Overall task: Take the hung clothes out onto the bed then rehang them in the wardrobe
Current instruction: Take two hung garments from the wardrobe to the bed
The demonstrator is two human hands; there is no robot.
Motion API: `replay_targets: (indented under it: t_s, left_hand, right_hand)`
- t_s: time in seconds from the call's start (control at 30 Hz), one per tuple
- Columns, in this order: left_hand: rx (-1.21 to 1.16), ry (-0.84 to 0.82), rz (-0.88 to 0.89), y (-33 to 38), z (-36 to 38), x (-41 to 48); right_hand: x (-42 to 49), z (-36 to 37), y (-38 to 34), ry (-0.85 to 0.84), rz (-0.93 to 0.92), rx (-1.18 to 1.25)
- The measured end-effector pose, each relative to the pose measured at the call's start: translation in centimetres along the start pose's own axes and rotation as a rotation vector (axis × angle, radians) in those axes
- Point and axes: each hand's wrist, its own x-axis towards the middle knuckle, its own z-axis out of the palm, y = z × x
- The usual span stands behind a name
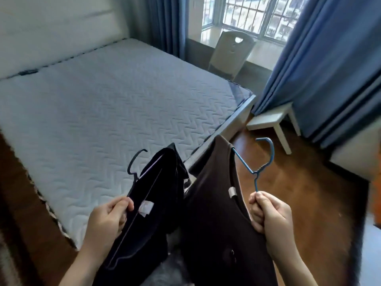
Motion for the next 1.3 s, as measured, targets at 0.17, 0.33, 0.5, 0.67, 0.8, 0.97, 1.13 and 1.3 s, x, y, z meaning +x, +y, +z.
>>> replay_targets:
  t_s: [0.17,0.33,0.5,0.67,0.8,0.97,1.13,1.3]
  left_hand:
    - [0.126,-0.155,0.108,2.8,8.9,10.8]
    - [0.194,-0.321,0.226,9.9,19.3,21.8]
    - [0.246,-0.45,0.264,16.1,29.4,31.4]
    - [0.286,-0.459,0.266,18.3,40.2,40.0]
    - [0.355,-0.359,0.351,20.2,47.7,46.1]
    - [0.374,-0.203,0.335,24.6,54.4,53.1]
    - [0.332,-0.161,0.339,30.0,60.4,59.8]
    - [0.297,-0.213,0.358,33.4,66.7,67.6]
  right_hand:
    - [11.1,-2.8,-0.7,0.15,-0.032,-0.022]
    - [21.3,-6.0,-3.8,0.337,-0.06,-0.047]
    - [30.4,-10.4,-7.7,0.502,-0.076,-0.02]
    - [41.7,-16.0,-8.4,0.533,-0.058,-0.018]
    - [52.8,-20.3,-10.3,0.483,-0.03,-0.027]
    - [66.0,-24.2,-15.4,0.431,-0.024,0.012]
    - [77.5,-26.0,-19.6,0.379,-0.041,0.054]
    - [88.9,-27.0,-21.6,0.387,-0.066,0.055]
